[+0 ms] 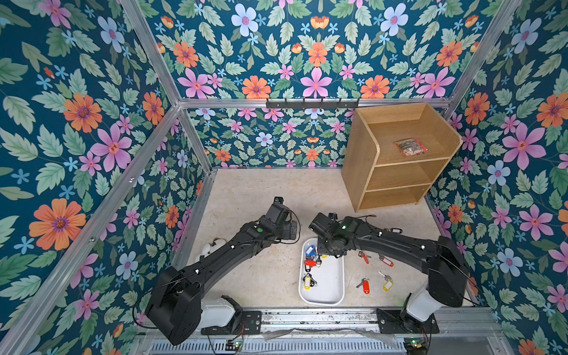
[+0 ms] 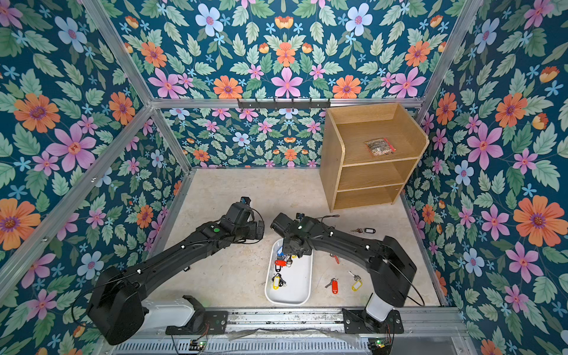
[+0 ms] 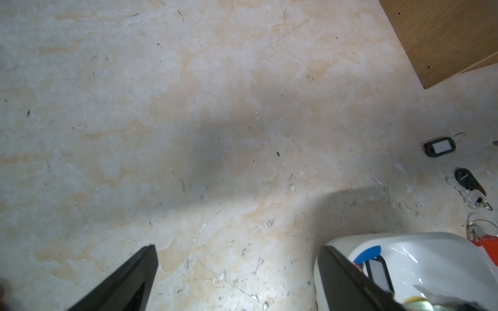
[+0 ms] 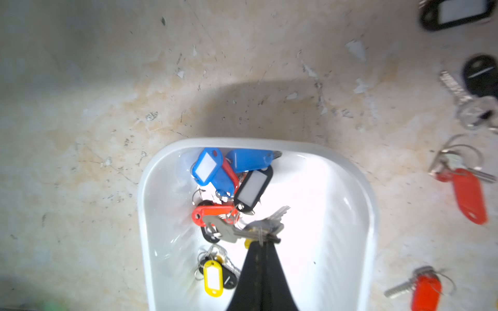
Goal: Take the keys out of the storage box
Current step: Pick up the key from the storage box, then place the key at the center of the board.
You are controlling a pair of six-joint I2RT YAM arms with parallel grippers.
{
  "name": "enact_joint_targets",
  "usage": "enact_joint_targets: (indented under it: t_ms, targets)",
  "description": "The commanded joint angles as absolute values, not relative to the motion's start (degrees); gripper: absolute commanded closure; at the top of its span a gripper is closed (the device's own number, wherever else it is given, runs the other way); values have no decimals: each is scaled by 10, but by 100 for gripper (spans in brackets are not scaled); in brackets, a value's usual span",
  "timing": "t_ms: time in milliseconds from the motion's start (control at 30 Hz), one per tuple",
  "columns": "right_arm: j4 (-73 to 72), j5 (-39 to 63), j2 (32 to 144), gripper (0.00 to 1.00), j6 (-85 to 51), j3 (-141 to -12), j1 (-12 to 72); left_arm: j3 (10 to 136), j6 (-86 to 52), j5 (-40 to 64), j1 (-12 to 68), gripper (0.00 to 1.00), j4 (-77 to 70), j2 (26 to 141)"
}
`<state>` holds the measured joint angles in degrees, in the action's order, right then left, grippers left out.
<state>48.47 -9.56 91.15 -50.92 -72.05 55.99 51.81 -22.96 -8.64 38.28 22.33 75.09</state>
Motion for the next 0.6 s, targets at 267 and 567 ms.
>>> enact_joint_targets:
  t_ms: [267,567]
  targets:
    - [521,-103,733,100,-471,-624,442,520,-230,-79,384,1,219,754]
    - [460,-50,759,100,-488,-612,490,521,-229,-80,383,1,220,757]
